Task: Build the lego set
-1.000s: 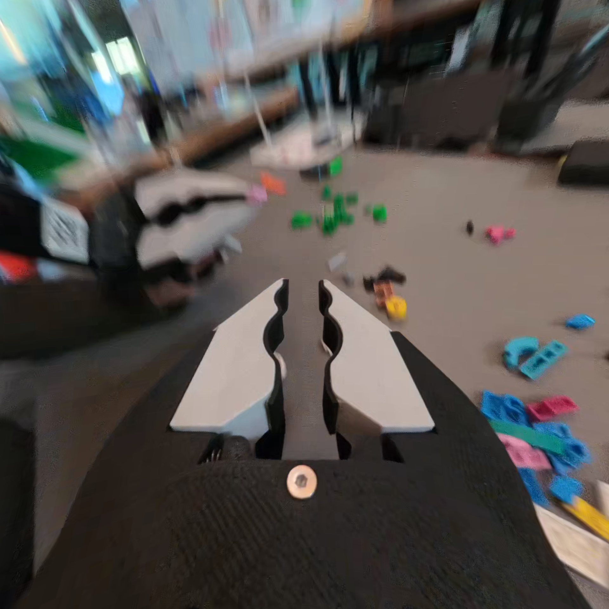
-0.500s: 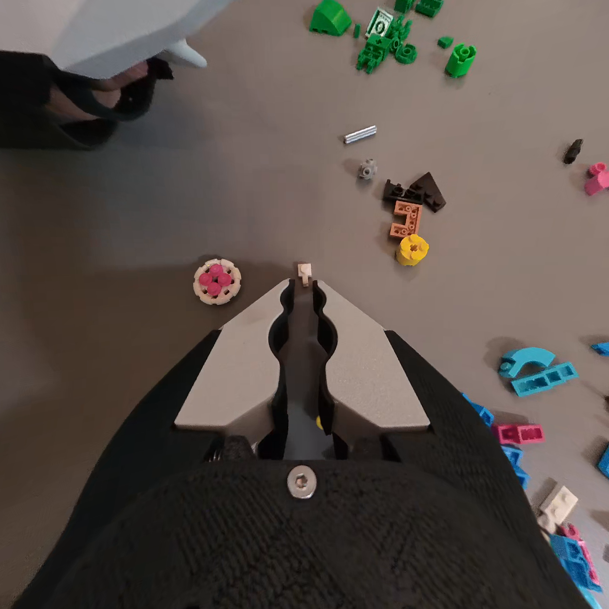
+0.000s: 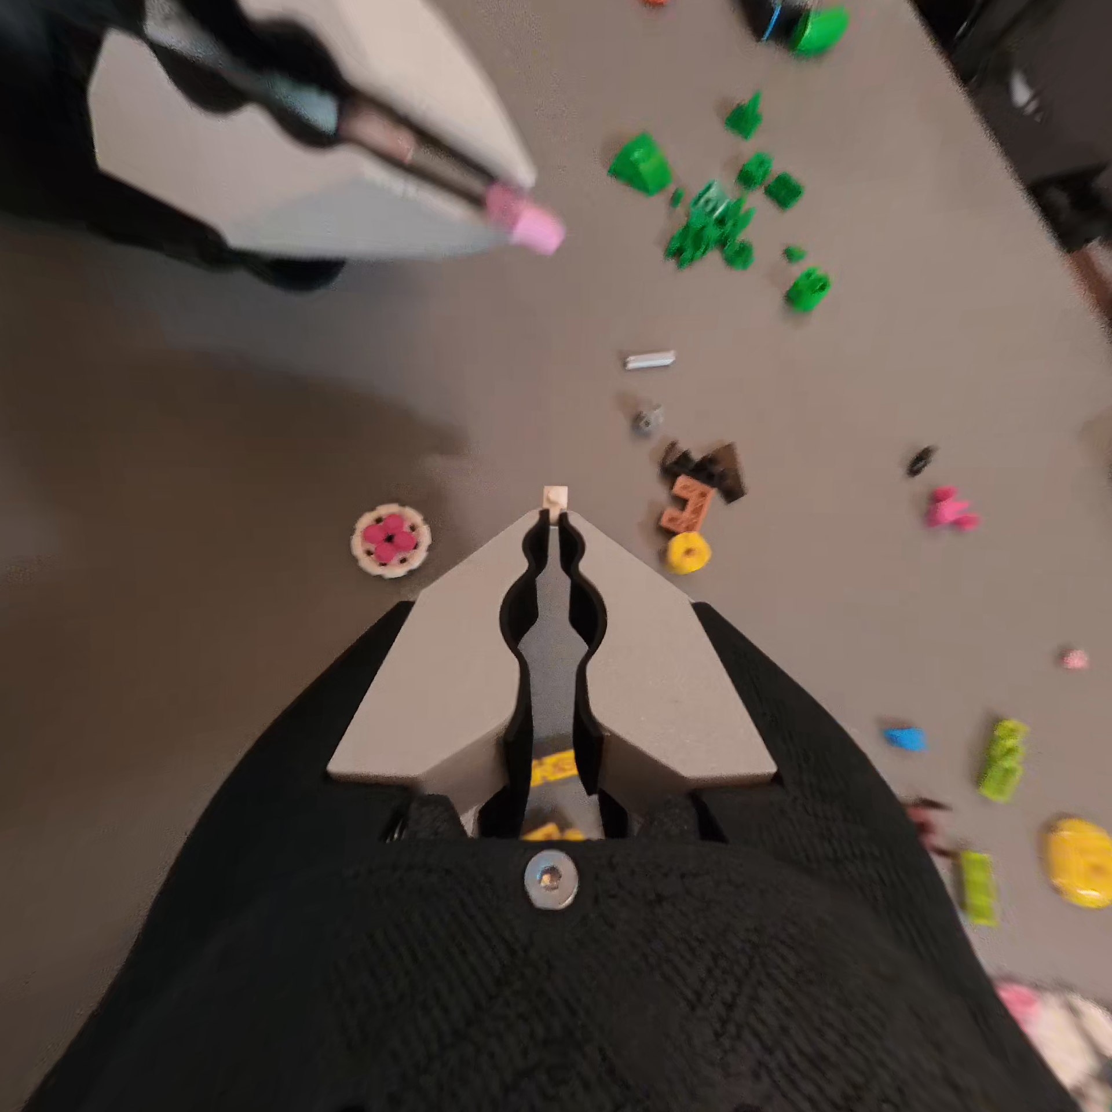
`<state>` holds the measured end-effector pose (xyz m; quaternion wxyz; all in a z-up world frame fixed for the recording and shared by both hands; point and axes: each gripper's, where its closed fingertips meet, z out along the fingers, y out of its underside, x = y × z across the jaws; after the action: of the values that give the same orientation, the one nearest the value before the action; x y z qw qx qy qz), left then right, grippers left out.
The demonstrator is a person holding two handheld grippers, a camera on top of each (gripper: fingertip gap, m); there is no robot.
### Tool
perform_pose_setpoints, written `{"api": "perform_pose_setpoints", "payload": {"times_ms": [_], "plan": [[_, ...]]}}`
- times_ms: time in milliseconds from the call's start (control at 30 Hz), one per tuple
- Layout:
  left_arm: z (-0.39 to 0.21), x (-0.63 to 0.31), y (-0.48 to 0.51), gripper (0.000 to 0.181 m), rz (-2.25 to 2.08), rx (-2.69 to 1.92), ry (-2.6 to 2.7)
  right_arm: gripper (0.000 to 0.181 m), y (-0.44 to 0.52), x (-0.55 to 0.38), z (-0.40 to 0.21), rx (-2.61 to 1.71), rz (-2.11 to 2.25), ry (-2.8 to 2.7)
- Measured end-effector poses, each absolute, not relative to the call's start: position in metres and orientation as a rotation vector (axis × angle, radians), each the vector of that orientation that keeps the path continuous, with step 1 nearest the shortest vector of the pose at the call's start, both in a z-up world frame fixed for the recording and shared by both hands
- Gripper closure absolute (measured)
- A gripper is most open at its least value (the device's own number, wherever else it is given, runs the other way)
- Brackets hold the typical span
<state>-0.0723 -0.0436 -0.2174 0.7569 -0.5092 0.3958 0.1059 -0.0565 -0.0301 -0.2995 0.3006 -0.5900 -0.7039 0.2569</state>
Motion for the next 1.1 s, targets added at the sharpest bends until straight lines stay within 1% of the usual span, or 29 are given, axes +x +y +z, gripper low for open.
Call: {"api": "perform_pose_setpoints", "payload": {"times_ms": [267,400,567,800,933,1100], "plan": [[-0.200,-0.053,-0.062,0.181,0.250,-1.010,0.870,0.180,-0.011,-0.086,-0.189,-1.300,0.747,-1.738],[-0.183,-0.057,-0.070,0.181,0.324,-0.977,0.869,0.180,-0.025,-0.092,-0.166,-1.205,0.834,-1.752],[-0.161,-0.072,-0.092,0.181,0.488,-0.944,0.927,0.180,-0.036,-0.083,-0.165,-1.156,0.820,-1.809],[-0.139,-0.099,-0.106,0.181,0.601,-1.043,0.981,0.180,-0.052,-0.089,-0.161,-1.031,0.849,-1.848],[-0.135,-0.104,-0.107,0.181,0.676,-1.051,1.077,0.180,-0.073,-0.089,-0.165,-1.008,1.030,-1.927],[-0.148,-0.088,-0.111,0.181,0.679,-1.040,1.316,0.180,-0.103,-0.082,-0.169,-0.959,1.176,-2.061]]}}
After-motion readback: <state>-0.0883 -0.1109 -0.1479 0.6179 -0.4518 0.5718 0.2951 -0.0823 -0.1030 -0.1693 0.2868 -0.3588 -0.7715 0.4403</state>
